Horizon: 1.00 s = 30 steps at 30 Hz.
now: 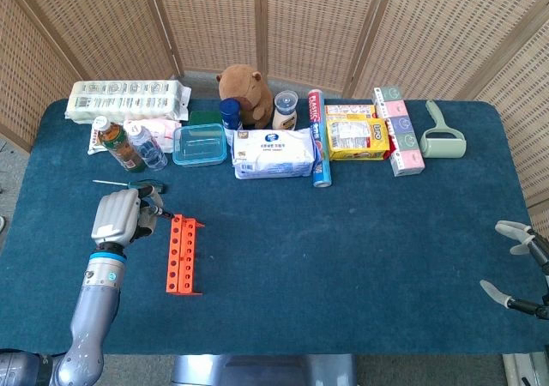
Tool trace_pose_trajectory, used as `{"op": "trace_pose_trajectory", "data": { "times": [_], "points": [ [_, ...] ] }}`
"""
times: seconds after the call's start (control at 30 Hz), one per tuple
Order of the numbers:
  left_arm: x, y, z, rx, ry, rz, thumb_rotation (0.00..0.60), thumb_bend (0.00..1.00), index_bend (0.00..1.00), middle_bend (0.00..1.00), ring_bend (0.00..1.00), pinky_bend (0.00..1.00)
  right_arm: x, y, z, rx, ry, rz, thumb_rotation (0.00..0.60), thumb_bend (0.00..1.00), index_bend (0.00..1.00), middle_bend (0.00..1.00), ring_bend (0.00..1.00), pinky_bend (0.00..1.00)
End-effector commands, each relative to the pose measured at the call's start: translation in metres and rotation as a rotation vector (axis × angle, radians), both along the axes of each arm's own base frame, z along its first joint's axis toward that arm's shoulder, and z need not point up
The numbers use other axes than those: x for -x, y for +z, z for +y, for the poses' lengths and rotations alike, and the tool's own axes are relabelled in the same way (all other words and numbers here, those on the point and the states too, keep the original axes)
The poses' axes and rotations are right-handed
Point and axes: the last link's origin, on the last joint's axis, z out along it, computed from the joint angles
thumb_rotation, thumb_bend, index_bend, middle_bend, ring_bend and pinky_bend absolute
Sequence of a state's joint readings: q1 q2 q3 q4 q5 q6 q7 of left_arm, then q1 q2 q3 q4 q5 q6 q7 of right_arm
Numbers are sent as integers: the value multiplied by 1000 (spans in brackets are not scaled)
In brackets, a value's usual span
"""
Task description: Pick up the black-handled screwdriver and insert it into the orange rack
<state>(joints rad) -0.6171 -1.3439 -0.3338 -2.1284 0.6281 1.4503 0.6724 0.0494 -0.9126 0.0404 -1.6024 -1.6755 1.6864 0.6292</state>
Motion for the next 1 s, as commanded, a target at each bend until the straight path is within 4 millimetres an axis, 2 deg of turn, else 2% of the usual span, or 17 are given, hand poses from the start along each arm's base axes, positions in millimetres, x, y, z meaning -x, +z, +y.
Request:
{"op": "trace_pose_trajectory", "data": {
  "times": [0.03, 1.0],
  "points": [
    [-1, -1, 1, 0, 6, 1, 600, 431, 523, 867, 854, 916, 0, 0, 0, 0, -1, 0, 600, 230, 208, 221, 271, 391],
    [0, -10, 8, 24, 59, 23, 600, 429, 522, 867, 854, 916, 1, 1, 0, -3, -5, -7, 600, 229, 202, 221, 272, 392]
  ]
}}
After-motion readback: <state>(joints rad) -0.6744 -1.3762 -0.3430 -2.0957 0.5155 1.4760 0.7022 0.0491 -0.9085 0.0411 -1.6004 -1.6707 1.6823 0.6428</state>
